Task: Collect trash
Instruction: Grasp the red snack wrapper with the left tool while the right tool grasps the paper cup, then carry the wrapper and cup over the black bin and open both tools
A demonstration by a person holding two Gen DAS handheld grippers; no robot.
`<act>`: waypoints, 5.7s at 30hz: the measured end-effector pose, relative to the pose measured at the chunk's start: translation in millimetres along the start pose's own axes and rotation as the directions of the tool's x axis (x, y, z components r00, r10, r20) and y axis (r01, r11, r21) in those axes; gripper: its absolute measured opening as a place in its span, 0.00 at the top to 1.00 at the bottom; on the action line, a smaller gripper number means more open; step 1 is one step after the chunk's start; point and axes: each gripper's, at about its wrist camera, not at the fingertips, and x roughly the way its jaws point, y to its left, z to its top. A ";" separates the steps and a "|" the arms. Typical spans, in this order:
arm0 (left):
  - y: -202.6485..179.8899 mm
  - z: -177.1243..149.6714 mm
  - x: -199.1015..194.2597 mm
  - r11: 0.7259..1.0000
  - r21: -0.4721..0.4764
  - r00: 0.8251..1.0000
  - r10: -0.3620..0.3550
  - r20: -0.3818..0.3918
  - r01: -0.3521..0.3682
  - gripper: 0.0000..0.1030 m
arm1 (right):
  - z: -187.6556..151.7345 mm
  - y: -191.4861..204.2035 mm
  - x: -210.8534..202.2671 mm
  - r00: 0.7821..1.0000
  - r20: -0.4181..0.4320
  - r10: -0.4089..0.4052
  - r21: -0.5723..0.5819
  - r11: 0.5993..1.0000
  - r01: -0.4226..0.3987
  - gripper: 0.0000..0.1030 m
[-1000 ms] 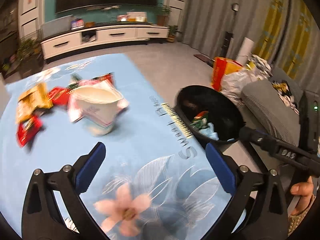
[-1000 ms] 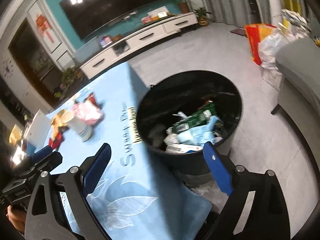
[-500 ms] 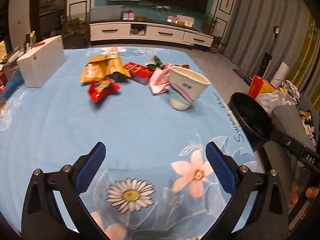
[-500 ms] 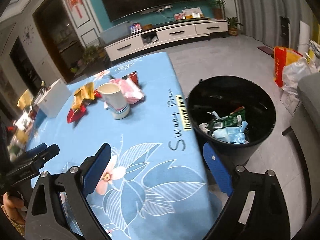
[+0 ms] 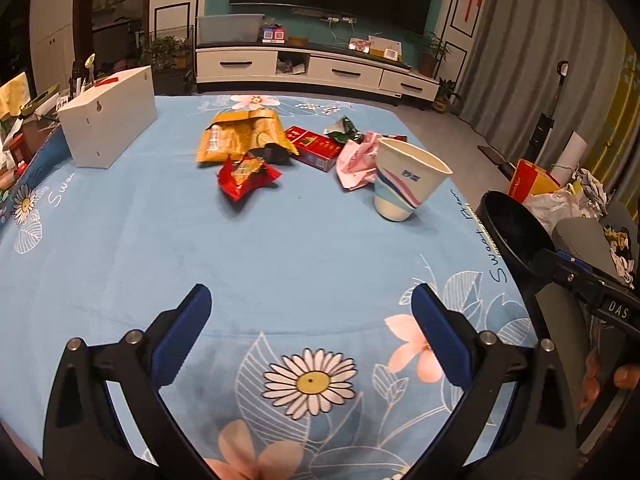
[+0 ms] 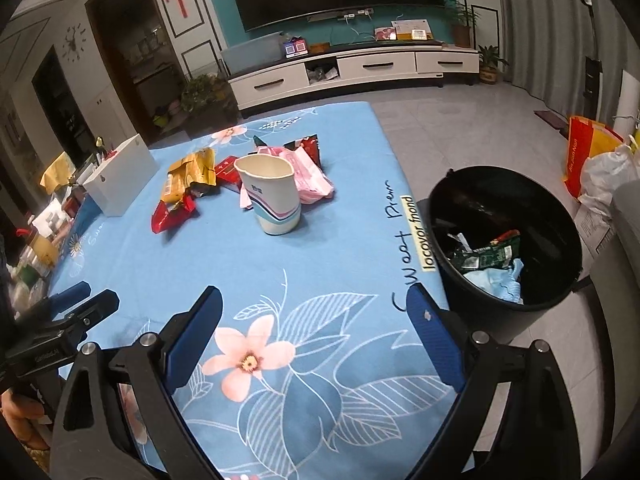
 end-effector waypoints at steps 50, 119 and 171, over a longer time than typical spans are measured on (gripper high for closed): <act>79.4 95.4 167.3 0.988 -0.153 0.999 -0.039 -0.032 0.033 0.47 | 73.5 32.4 144.2 0.988 0.052 0.142 -0.220 0.967 -0.128 0.63; -168.2 53.0 18.3 0.910 0.288 0.946 -0.322 0.036 0.298 0.71 | 5.1 -111.8 -52.4 0.958 0.280 -0.064 0.108 0.994 0.035 0.70; -295.0 62.5 137.3 0.832 0.391 0.917 -0.386 -0.105 0.395 0.25 | -9.6 -227.7 -19.7 0.953 0.197 -0.228 0.420 0.898 0.128 0.40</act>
